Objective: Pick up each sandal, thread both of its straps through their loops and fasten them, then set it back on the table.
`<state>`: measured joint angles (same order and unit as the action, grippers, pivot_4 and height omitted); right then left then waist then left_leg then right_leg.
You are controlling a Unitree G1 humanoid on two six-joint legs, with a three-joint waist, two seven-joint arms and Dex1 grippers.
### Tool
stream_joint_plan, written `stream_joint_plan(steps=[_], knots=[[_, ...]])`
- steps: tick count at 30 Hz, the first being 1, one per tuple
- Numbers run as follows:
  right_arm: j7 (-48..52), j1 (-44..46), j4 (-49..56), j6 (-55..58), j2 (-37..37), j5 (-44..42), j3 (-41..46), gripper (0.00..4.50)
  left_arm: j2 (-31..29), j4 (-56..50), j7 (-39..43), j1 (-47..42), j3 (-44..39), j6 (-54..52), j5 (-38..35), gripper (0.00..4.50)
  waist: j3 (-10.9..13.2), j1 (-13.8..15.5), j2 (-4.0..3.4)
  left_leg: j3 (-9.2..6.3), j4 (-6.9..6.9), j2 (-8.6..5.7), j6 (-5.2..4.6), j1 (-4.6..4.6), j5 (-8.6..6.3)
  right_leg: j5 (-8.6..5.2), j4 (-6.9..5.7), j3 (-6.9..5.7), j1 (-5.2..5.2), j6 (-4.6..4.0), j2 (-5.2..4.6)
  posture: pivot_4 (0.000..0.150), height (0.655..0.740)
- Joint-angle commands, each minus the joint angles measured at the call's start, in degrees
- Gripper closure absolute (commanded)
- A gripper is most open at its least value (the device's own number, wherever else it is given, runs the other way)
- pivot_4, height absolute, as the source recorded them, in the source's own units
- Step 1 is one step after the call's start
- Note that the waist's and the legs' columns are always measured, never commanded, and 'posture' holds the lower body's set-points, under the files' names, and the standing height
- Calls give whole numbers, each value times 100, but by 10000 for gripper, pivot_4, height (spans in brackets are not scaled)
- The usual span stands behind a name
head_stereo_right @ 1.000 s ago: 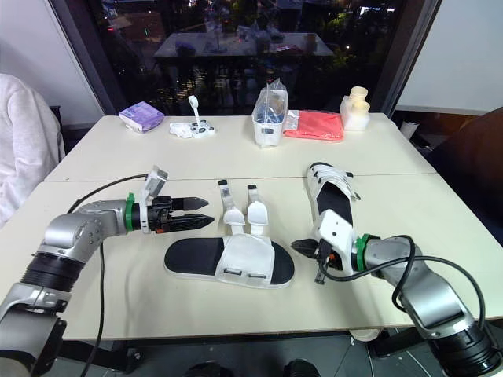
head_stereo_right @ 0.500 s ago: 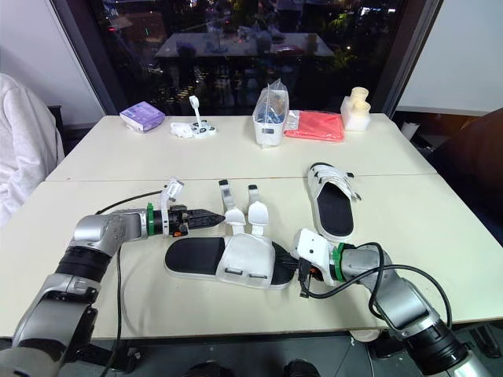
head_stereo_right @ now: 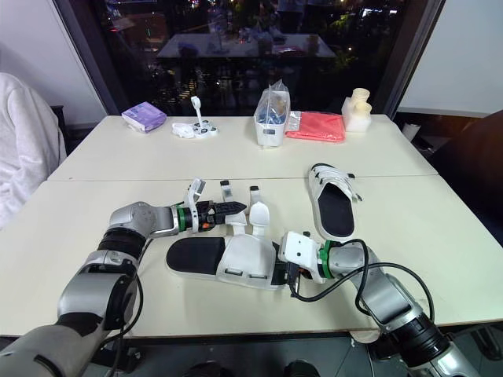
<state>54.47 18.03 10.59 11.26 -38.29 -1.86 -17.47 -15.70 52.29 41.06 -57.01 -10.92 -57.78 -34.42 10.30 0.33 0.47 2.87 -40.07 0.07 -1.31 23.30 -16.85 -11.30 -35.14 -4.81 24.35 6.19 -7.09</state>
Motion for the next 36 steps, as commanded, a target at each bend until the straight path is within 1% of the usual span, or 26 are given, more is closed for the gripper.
stream_joint_plan(steps=[1,4,9,12,17,31,34,36], knots=[[100,-28,-69,-21,61,81,-163,44221,187,477,-416,-240,-551,301,-123,0,-1,3,1,0,0,0,1,0,1,0,0,0,0,0,0,1500,7400],[104,-35,-65,-22,72,107,-156,44221,339,821,-679,-364,-935,534,-181,0,-2,5,4,-1,0,0,3,-2,1,1,0,0,-4,0,0,1500,7400],[121,-65,-12,30,96,89,-144,44221,530,1179,-869,-487,-1416,1109,-253,0,-3,6,5,-1,0,0,5,-3,2,1,0,0,-4,-1,0,1500,7400],[129,-77,14,62,118,92,-149,44221,606,1271,-784,-572,-1659,1583,-298,0,-3,-7,5,-1,0,0,6,-4,3,2,0,0,-4,-2,0,1500,7400],[118,-77,20,73,132,125,-148,44221,640,1429,-704,-724,-1948,1736,-425,0,-3,-19,5,0,2,0,6,-4,3,2,1,-1,-3,-2,0,1500,7400],[174,-83,28,85,66,133,-99,44221,603,1552,-387,-928,-2265,2005,-449,0,-2,-13,6,0,3,0,7,-3,3,2,3,-1,-3,-1,0,1500,7400],[197,-72,17,103,54,146,-101,45000,550,1530,-303,-974,-2282,1990,-450,8633,-2,-11,6,0,3,0,7,-3,3,2,3,-1,-3,-2,0,1500,7400],[208,-70,16,128,50,153,-105,45000,530,1521,-252,-990,-2290,1990,-451,17996,-2,-10,6,0,3,0,7,-2,3,2,3,-1,-3,-2,0,1500,7400]])
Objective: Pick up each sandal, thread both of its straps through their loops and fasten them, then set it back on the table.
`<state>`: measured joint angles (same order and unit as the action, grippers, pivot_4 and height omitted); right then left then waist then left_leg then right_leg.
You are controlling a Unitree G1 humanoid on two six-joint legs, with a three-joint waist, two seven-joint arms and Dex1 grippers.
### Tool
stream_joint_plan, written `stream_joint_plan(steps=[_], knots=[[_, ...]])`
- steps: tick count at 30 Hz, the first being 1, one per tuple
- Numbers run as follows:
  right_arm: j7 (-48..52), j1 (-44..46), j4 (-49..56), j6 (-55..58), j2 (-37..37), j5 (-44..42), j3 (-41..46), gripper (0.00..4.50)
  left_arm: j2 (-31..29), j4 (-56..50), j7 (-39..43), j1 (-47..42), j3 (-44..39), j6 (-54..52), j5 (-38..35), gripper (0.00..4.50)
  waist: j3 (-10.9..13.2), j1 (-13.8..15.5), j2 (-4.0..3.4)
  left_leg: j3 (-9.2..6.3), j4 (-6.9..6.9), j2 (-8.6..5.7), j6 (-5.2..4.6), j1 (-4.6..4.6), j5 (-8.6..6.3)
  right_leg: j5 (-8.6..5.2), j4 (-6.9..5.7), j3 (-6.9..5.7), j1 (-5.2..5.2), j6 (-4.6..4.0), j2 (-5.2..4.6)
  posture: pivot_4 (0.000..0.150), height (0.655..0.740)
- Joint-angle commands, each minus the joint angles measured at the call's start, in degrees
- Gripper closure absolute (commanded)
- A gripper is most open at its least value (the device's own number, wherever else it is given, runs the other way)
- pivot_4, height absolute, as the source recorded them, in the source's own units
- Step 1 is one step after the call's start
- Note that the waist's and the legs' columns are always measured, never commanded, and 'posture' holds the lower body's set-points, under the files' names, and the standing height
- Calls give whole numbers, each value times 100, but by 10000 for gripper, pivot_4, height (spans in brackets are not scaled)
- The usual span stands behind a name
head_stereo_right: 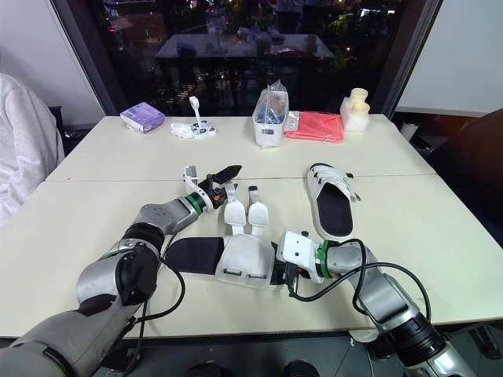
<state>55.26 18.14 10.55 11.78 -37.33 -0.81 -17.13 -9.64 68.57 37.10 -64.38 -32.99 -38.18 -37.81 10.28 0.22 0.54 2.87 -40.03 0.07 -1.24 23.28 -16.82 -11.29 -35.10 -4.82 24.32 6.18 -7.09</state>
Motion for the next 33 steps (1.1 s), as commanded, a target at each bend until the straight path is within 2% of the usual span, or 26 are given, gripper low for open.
stream_joint_plan(steps=[1,5,8,13,17,19,21,22,24,28,33], knots=[[136,-84,27,75,-42,50,-147,45000,-98,-134,215,-261,-64,-3,-105,23463,0,2,0,0,0,0,0,0,0,0,0,0,0,0,0,1500,7400],[154,-82,25,47,-29,69,-174,45000,-187,-294,564,-266,68,-155,-52,43761,0,-2,0,0,1,0,0,0,0,0,1,0,0,0,0,1500,7400],[171,-77,21,34,-30,78,-183,45000,-228,-746,1191,-170,466,-459,73,44513,1,-2,1,1,1,0,0,1,0,0,2,0,0,0,0,1500,7400],[194,-80,-14,-2,-44,103,-180,45000,-488,-3440,2801,864,2304,-1028,324,44513,0,-48,0,4,4,0,4,2,1,-1,4,0,0,0,0,1500,7400],[225,-82,-61,-52,-78,113,-185,45000,-1072,-5322,3635,1663,3196,-953,275,44513,1,-85,-1,-1,5,4,32,4,18,-2,7,1,2,-2,0,1500,7400],[240,-66,-101,-79,-84,121,-187,45000,-1399,-6010,4031,1961,3612,-521,459,44513,1,-77,-2,-4,5,19,7,4,3,-3,8,1,3,-6,0,1500,7400],[249,-46,-139,-103,-83,135,-191,45000,-1687,-6586,4367,2286,4017,409,891,44513,-1,-74,-4,-4,5,23,6,4,2,-14,9,1,3,-25,0,1500,7400],[256,-31,-161,-117,-84,143,-193,45000,-1791,-6754,4502,2436,4186,1043,1166,44513,-1,-70,-5,-4,5,24,5,4,1,-16,10,1,3,-30,-1,1500,7400],[279,-3,-214,-149,-87,148,-186,45000,-1976,-6790,4900,2728,4502,2953,1871,44513,-2,-70,-7,-3,5,25,5,3,0,-22,13,1,3,-41,-2,1500,7400],[321,40,-300,-206,-89,164,-192,45000,-2008,-6650,5287,2854,4546,4468,2023,44513,-2,-58,-7,0,6,29,4,10,-1,-29,14,1,13,-58,-4,1500,7400],[341,164,-540,-337,-72,237,-222,45000,-2541,-6189,5540,2846,5293,6773,1979,44513,-4,-69,-10,3,5,30,2,9,-2,-28,14,1,13,-60,-3,1500,7400]])
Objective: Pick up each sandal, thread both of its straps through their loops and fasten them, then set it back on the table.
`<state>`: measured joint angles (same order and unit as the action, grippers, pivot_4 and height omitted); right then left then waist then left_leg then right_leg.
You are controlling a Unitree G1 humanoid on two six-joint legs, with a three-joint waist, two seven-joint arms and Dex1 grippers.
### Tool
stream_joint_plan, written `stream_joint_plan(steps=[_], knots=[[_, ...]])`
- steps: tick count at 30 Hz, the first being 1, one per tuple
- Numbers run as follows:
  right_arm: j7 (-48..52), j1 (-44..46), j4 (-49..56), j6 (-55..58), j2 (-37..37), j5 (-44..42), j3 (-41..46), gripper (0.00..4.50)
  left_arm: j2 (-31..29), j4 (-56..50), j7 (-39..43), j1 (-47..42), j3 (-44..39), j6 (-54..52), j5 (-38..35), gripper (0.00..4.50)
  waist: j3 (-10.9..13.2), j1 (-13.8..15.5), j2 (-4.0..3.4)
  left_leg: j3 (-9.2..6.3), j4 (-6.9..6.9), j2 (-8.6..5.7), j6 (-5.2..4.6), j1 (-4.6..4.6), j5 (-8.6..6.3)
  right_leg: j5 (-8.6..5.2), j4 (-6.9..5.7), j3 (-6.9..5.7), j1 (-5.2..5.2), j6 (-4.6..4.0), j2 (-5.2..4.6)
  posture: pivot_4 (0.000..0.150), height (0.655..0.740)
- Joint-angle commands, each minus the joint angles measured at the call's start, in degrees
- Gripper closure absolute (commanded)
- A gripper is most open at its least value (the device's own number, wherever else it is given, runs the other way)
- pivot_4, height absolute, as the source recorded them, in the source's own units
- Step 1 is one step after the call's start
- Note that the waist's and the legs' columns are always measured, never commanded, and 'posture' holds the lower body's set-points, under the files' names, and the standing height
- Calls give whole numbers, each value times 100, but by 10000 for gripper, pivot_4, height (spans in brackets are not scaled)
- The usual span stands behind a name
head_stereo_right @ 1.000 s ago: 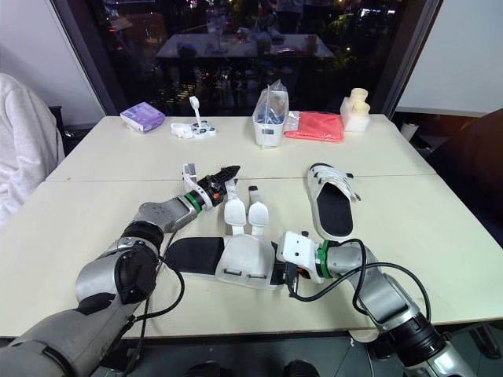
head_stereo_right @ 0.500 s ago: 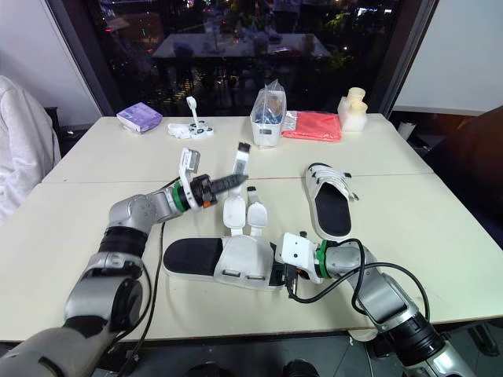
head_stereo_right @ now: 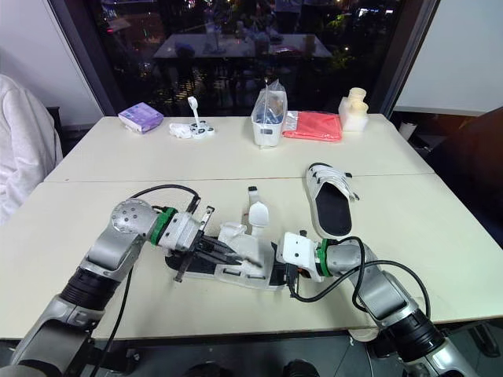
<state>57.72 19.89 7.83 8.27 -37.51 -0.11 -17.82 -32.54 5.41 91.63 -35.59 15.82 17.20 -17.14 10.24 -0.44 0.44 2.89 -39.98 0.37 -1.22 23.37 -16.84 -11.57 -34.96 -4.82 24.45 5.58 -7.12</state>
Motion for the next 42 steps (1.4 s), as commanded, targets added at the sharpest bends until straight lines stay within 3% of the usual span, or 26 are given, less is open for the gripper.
stream_joint_plan(steps=[1,4,7,14,19,21,28,31,34,42], knots=[[101,7,-297,-1,-50,164,-150,45000,-307,199,87,-56,523,1498,-120,44513,0,-2,0,0,0,1,-1,0,0,0,0,0,0,0,0,1500,7400],[104,63,-367,19,-22,155,-126,45000,-316,347,87,-87,715,2253,-176,44513,0,7,0,1,-1,1,-1,0,0,0,0,0,-1,1,0,1500,7400],[99,128,-444,52,18,149,-110,45000,-456,182,87,19,882,2527,-261,36663,0,-2,0,2,-2,1,-2,0,0,1,-1,0,-1,1,0,1500,7400],[60,229,-602,-83,17,230,-185,45000,-1205,-346,87,666,1008,2843,-230,1153,-2,-17,-5,5,-1,12,-3,-3,-1,1,-4,0,0,2,11,1500,7400],[92,252,-645,-78,-1,254,-251,45000,-1878,-687,85,1493,849,2879,-293,512,-1,-19,-9,7,-1,20,-2,-5,-1,4,-2,0,1,-5,13,1500,7400],[73,248,-669,-108,9,259,-261,45000,-2171,-844,-131,1960,661,2360,-457,512,-1,-20,-13,8,-2,26,-1,-5,-1,5,-2,0,4,-8,19,1500,7400],[55,251,-699,-102,63,211,-250,45000,-2667,-2023,-1490,2777,192,-1736,-1875,512,0,0,-15,6,-1,31,0,-12,-2,-7,0,-1,6,10,21,1500,7400],[40,263,-718,-112,86,232,-258,45000,-2540,-2314,-2279,2681,79,-3744,-2790,512,1,-15,-16,6,-1,33,0,-11,-2,-8,-1,-1,0,12,26,1500,7400],[10,249,-694,-104,98,242,-249,45000,-2306,-2414,-2807,2604,-53,-4812,-3135,512,1,-16,-16,5,1,35,0,-11,-1,-6,-4,-1,0,13,31,1500,7400],[29,116,-485,-7,67,205,-251,45000,-1704,-2691,-3656,2642,-159,-6349,-3371,512,0,-14,-15,7,1,35,1,-11,-1,-1,-4,-1,0,3,33,1500,7400]])
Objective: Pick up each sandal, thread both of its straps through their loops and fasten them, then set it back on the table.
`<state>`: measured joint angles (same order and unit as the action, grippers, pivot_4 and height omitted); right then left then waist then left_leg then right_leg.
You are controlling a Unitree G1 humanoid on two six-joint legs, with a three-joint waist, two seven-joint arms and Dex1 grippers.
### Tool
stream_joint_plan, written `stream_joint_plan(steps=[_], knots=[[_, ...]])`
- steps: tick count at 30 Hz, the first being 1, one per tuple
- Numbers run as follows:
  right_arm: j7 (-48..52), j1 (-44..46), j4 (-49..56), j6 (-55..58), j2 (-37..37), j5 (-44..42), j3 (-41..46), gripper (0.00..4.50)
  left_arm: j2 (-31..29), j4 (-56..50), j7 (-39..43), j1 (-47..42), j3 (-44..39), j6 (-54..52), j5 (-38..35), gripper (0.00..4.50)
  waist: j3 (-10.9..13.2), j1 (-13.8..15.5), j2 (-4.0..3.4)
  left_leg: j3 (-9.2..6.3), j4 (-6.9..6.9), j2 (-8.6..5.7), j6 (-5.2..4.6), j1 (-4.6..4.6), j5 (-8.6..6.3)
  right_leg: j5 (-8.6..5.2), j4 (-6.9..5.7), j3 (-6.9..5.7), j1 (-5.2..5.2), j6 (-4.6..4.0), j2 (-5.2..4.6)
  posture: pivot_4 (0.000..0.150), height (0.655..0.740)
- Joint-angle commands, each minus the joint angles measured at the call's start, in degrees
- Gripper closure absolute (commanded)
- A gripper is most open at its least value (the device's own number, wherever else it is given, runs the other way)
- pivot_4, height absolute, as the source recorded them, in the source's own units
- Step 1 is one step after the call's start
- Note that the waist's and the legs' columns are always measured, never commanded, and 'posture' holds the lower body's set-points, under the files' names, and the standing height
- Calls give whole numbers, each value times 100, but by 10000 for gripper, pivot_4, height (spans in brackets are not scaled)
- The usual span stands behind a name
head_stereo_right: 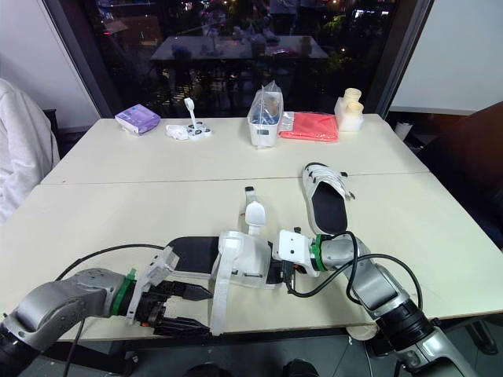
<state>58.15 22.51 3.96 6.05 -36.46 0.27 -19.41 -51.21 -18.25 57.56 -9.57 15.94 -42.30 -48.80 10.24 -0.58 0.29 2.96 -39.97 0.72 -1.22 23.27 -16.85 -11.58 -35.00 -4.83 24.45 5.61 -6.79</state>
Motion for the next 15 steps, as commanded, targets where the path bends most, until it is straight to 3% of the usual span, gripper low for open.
stream_joint_plan(steps=[1,6,9,12,15], knots=[[-25,-154,-89,222,-36,172,-88,45000,278,-355,-380,55,-208,-567,-298,512,0,1,-1,0,0,0,0,0,0,2,1,0,0,-4,-1,1500,7400],[-69,-183,-12,314,-11,140,-72,45000,808,-285,-802,68,-381,-1132,-491,512,-1,3,0,-3,0,0,1,0,0,6,2,0,1,-11,-1,1500,7400],[-38,-240,132,430,-19,58,-42,45000,1078,-176,-936,69,-297,-1147,-241,512,-1,14,0,-3,0,0,1,0,0,5,3,0,0,-13,-2,1500,7400],[-29,-306,172,436,-65,93,-28,45000,1342,-72,-1082,43,-296,-1241,-156,8479,-2,28,-1,-3,0,-2,1,0,0,5,4,0,-1,-15,-4,1500,7400],[-46,-331,199,476,-57,96,-8,45000,1464,-35,-1094,27,-333,-1318,-108,23765,-2,32,0,-3,0,-2,2,2,-1,0,5,0,1,-22,-4,1500,7400]])
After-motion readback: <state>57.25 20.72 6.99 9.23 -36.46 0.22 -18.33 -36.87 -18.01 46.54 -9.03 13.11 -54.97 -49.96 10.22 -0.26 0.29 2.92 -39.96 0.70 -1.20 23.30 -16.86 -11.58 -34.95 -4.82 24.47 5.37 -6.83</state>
